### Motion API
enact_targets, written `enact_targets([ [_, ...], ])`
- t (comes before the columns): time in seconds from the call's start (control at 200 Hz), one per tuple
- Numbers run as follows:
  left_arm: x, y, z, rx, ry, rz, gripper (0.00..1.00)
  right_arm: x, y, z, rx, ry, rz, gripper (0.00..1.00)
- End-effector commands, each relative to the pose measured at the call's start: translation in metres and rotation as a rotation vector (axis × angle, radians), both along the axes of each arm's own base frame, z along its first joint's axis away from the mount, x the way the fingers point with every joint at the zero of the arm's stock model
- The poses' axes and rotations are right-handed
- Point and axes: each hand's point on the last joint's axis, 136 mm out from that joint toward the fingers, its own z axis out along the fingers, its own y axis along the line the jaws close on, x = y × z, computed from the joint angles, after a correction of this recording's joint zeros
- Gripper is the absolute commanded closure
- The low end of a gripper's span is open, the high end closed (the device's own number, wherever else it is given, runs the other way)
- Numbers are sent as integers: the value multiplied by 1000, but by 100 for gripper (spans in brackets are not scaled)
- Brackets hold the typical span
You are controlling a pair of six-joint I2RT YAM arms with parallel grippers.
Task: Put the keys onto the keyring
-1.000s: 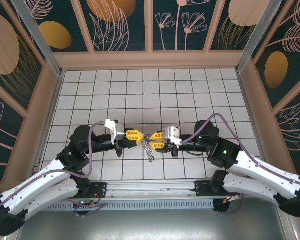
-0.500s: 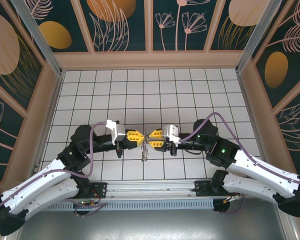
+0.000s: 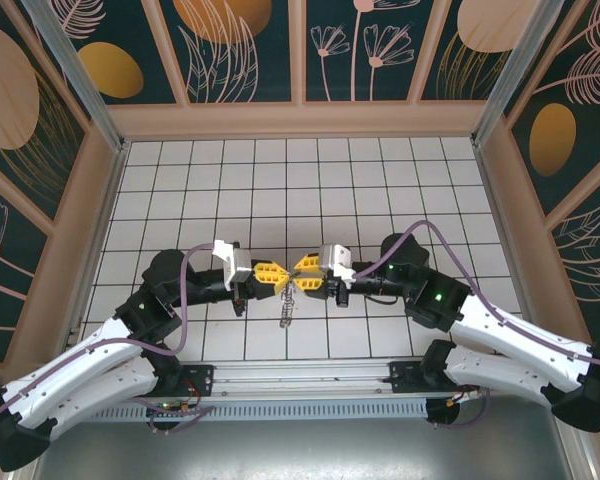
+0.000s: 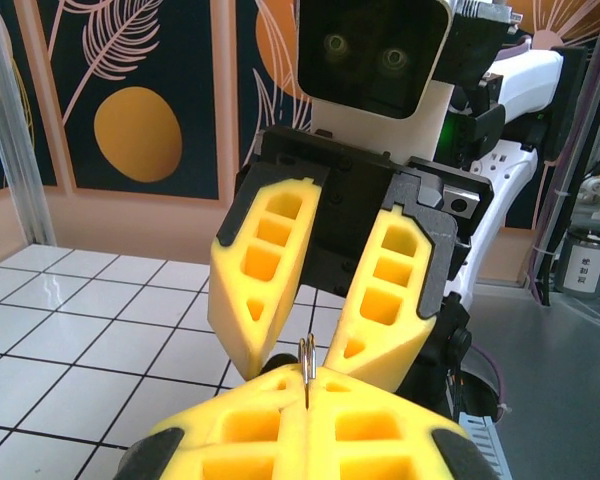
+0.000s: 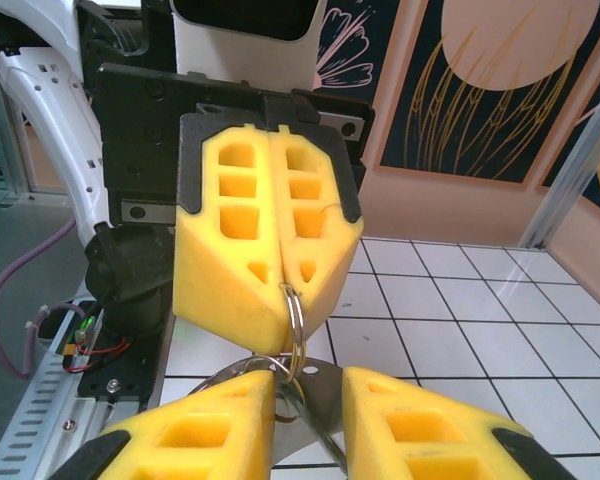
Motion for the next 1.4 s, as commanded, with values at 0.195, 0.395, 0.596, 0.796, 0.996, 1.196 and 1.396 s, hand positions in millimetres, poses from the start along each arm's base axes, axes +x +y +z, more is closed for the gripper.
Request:
enact_targets([
  [0.195, -6, 2, 21, -49, -59, -22, 100, -9, 3, 13, 42, -10, 67, 81],
  [0.395, -5, 0, 17, -45, -54, -25, 100, -13, 2, 13, 57, -14, 85, 85],
  [0.596, -4, 1, 16, -43, -49, -21, 100, -7, 3, 8, 35, -12, 60, 100],
  [0.796, 12, 2, 0, 113, -13, 69, 84, 10, 0, -2, -54, -32, -38, 100],
  [0.996, 27, 8, -16, 297, 8, 145, 72, 22, -1, -7, -143, -56, -98, 100],
  [1.196, 27, 7, -13, 353, 12, 128, 72, 20, 0, -11, -186, -43, -76, 100],
  [1.396, 23, -3, -19, 387, 35, 62, 73, 18, 1, -15, -205, -16, -61, 100],
])
